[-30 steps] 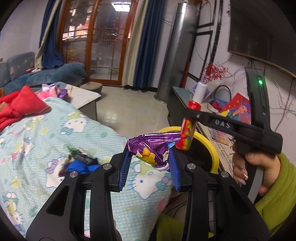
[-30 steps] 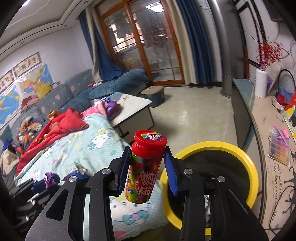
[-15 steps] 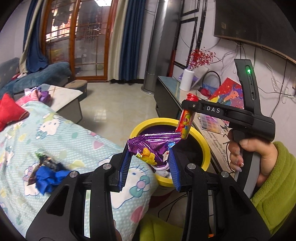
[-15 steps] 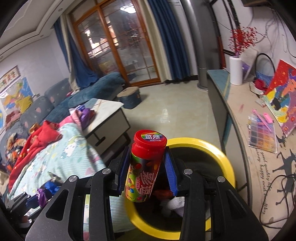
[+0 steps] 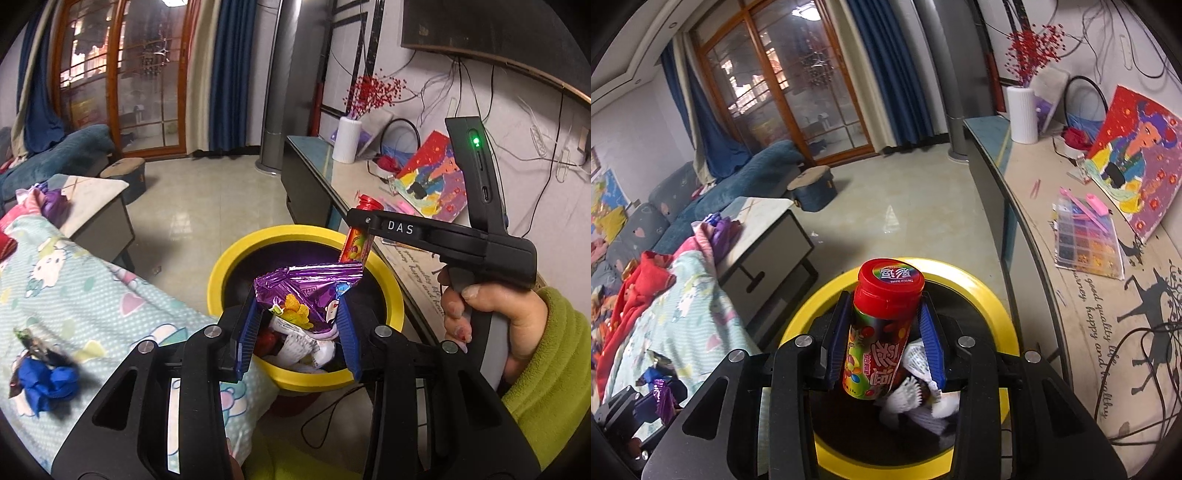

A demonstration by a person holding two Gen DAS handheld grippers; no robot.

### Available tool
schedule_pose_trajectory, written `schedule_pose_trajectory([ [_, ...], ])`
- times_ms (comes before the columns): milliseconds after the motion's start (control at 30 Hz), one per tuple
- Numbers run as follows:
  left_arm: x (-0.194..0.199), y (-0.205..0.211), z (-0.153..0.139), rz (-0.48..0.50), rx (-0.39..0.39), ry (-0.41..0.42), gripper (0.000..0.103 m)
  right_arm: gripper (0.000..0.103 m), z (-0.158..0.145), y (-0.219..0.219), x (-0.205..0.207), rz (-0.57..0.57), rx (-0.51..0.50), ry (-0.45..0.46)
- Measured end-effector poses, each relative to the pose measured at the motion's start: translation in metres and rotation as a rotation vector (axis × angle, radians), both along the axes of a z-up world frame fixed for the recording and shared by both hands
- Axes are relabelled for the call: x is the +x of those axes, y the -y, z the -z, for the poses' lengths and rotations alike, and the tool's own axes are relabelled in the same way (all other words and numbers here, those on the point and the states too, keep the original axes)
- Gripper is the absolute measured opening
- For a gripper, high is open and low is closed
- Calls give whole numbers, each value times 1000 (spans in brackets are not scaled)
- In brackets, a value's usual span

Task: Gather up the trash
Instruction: 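Carry the purple wrapper and red candy tube over the bin, then open both grippers to drop the wrapper and candy tube into the bin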

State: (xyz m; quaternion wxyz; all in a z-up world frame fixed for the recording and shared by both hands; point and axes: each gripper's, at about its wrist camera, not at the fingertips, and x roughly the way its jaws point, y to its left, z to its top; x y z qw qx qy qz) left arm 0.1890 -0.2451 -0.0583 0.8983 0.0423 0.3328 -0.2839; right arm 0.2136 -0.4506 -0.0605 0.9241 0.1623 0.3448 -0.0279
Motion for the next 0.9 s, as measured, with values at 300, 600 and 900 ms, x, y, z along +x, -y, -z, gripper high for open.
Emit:
schedule_pose_trajectory([
  [300, 13, 15, 15, 4, 25, -41, 32, 35, 18, 12, 5, 31, 4, -33],
  [600, 20, 23, 28, 3, 38, -72, 34, 35, 26, 15, 8, 36, 22, -59],
  [900, 28, 18, 29, -26, 29, -91, 57, 47, 29, 19, 8, 36, 52, -69],
])
